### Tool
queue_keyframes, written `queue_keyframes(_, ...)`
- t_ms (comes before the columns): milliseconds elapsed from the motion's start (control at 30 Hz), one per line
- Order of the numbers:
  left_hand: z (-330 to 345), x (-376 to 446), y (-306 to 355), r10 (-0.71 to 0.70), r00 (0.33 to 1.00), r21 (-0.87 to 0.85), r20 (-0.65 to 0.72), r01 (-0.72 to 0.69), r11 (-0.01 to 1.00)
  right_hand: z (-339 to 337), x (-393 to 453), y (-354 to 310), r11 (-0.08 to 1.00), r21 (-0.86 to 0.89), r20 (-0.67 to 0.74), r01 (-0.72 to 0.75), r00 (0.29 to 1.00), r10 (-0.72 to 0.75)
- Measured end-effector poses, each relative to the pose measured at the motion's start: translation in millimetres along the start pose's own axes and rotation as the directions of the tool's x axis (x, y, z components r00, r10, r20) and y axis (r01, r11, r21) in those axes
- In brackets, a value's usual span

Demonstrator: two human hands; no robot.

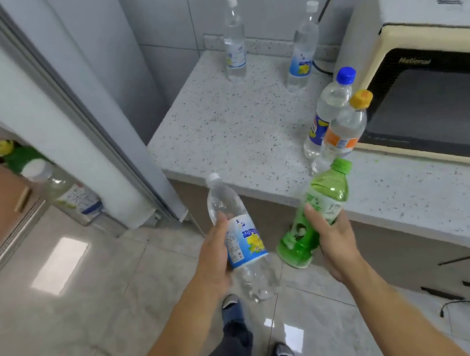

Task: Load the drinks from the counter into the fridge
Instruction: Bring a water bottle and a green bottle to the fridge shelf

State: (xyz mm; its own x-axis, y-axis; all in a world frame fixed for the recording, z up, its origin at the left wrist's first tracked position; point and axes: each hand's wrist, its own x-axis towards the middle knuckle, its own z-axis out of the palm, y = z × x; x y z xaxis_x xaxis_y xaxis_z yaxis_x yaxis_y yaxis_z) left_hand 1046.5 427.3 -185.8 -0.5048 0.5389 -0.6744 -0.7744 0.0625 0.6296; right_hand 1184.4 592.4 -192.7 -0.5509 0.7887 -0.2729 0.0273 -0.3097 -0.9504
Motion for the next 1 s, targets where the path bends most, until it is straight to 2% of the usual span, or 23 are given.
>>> queue_keyframes(100,-32,-33,-19,-0.048,0.997,-0.100,-0.060,0.041,0.994,18,-14,16,0.996,0.001,0.093,-0.091,0.992,0.090)
queue_keyframes(267,-92,-81,-39,0.024,0.984,-0.257,-0.178,-0.070,0.964,69,-46,44,0.984,-0.082,0.255,-0.159,0.951,0.175)
queue_keyframes(500,-186,-137,-44,0.060,0.938,-0.395,-0.341,-0.200,0.897,157,-95,80,0.958,-0.244,0.468,-0.147,0.848,0.249)
queue_keyframes(667,-259,-174,-26,0.112,0.879,-0.369,-0.464,-0.307,0.877,239,-139,102,0.946,-0.300,0.592,-0.125,0.752,0.288)
queue_keyframes(867,-365,-219,16,0.211,0.799,-0.268,-0.562,-0.418,0.868,362,-197,122,0.946,-0.320,0.646,-0.053,0.719,0.258)
queue_keyframes(1000,-431,-242,51,0.281,0.746,-0.243,-0.604,-0.508,0.827,442,-231,125,0.949,-0.315,0.676,-0.005,0.701,0.228)
